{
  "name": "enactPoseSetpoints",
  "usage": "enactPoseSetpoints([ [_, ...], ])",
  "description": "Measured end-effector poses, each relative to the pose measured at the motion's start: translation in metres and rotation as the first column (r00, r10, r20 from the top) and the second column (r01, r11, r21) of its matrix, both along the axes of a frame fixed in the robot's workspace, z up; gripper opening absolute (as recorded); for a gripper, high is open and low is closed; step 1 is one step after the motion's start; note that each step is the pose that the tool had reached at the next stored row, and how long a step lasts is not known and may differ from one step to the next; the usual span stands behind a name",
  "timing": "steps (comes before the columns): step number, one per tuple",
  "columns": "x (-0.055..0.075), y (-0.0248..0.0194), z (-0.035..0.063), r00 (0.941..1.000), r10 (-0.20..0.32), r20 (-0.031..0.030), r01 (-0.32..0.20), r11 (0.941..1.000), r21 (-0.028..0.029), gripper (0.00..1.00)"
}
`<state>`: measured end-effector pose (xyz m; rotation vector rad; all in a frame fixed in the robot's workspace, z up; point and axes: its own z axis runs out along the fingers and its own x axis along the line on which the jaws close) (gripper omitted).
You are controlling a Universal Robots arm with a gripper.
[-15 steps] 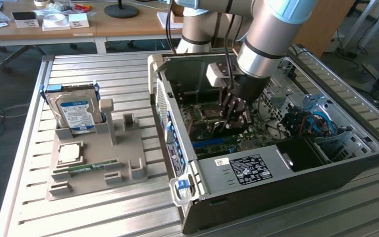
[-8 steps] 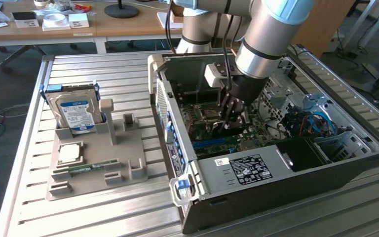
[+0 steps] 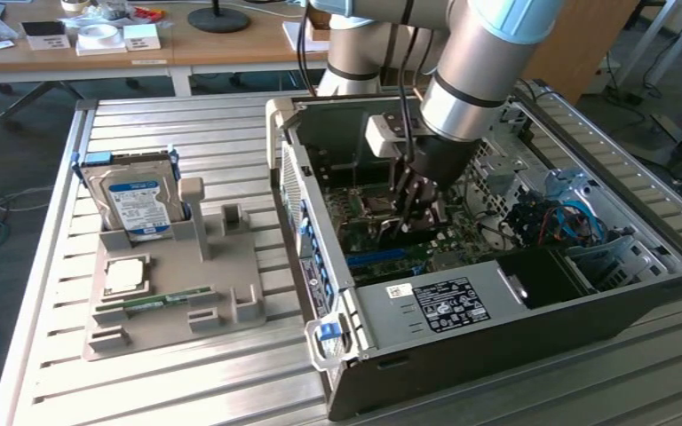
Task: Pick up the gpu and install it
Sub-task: 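Insert the gpu into the slot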
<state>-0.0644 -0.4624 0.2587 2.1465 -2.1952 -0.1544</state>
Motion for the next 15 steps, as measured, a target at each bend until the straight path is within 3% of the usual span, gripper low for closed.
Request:
enactPoseSetpoints([
  [15,-0.0022,0.0000,0.0000,1.0000,0.000,0.0000,0.000,1.0000,0.0000,0.27],
])
